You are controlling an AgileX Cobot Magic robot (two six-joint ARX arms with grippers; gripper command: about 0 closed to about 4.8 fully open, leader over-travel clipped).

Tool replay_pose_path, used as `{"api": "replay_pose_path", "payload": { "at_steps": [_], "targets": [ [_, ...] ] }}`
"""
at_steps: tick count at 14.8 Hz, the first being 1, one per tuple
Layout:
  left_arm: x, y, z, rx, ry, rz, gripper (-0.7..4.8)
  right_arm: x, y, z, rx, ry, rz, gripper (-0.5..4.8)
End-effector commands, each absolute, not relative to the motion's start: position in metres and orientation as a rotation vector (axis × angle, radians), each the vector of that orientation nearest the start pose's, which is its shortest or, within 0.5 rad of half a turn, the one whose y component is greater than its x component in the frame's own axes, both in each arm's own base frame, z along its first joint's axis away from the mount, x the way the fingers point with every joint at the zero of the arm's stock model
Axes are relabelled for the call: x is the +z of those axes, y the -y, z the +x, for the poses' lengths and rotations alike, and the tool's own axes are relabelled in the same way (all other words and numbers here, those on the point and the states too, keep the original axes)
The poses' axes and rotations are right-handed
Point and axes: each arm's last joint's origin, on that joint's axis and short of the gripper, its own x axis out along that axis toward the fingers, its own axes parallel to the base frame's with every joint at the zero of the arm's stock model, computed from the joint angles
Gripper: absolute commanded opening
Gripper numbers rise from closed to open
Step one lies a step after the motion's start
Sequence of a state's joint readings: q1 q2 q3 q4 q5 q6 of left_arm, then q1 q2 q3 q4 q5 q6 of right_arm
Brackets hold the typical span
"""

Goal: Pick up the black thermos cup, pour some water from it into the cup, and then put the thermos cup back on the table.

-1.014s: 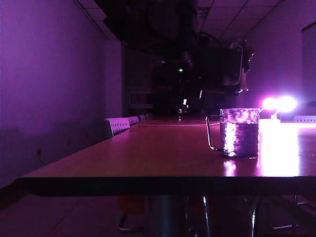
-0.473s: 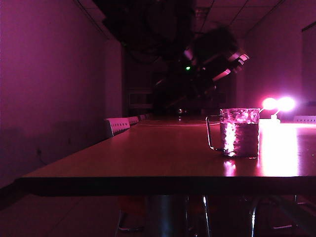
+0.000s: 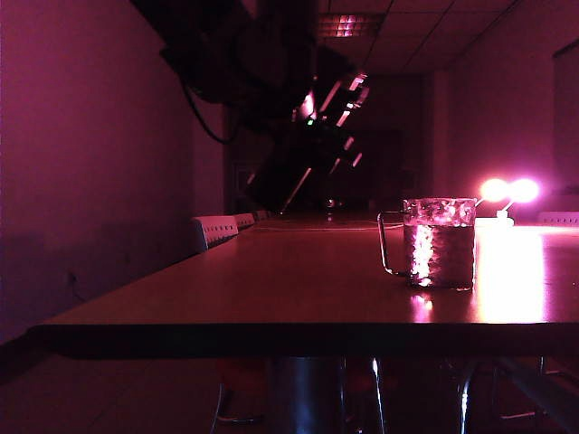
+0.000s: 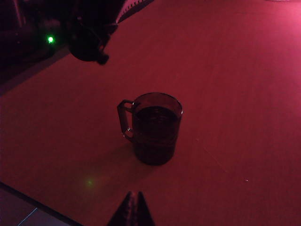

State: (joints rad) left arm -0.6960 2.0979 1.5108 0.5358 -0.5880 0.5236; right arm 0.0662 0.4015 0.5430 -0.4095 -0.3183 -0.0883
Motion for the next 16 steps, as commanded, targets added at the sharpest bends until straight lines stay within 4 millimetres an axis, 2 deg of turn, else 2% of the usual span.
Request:
{"api": "replay_pose_path", "payload": {
  "at_steps": [1,8,14,16],
  "targets": [
    [0.2525,0.2936,0.3811,-0.095,0.031,0.492,3.0,0.2785,-0.016,0.1023,0.399,-0.228,-0.056,-0.05],
    [0.2526,0.295,0.3804,-0.109,0.037,0.507,3.0,0.2793,-0.016,0.1024,0.399,-0.22,-0.057,-0.05],
    [0.2531,0.2972,0.3784,-0.129,0.02,0.22,3.0,0.2794,-0.0159,0.1024,0.398,-0.219,-0.057,-0.05],
    [0.2521,0.2971,0.3796,-0.239,0.001,0.175,3.0,0.2795,-0.0159,0.1023,0.398,-0.219,-0.057,-0.05]
  ]
}}
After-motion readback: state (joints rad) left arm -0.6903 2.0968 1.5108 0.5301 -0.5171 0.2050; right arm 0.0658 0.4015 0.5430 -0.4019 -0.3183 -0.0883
